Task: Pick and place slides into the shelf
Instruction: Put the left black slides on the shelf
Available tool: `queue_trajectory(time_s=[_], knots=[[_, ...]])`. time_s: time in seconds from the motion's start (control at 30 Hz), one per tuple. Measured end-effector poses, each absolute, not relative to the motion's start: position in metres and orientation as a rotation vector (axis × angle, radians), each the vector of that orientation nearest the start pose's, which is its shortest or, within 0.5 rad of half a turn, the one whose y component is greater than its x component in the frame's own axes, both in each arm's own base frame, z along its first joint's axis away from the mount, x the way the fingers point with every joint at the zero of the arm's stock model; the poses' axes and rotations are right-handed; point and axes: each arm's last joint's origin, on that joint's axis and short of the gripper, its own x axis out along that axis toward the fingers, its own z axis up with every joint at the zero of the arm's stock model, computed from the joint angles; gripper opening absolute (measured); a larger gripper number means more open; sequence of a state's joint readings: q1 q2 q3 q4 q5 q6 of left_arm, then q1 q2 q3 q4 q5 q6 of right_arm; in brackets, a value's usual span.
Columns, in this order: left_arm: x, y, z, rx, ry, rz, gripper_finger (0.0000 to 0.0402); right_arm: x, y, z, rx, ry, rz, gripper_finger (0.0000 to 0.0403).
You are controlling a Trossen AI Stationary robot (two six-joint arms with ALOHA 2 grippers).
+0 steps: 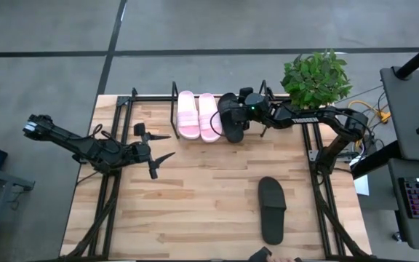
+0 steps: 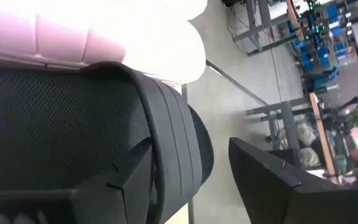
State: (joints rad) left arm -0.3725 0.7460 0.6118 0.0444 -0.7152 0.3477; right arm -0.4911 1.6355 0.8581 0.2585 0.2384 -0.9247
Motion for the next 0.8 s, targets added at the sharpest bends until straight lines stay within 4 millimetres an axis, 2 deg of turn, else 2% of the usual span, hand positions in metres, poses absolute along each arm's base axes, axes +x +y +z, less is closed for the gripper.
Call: queue_trajectory(time_s=[0.47,0.6,0.8], knots=[[0.162,-0.043,0.301,0.391,0.136,0.326,0.0246,0.289,-0.162,0.200,-0.598,0.751,-0.493,0.0201],[0.162,-0.043,0.301,0.391,0.136,0.326,0.0246,0.289,-0.162,0.199,-0.527,0.763,-0.502,0.0201],[0.162,-0.043,0.301,0.391,0.136,0.326,0.0246,0.293,-0.163,0.209,-0.406,0.797,-0.508,0.0201]])
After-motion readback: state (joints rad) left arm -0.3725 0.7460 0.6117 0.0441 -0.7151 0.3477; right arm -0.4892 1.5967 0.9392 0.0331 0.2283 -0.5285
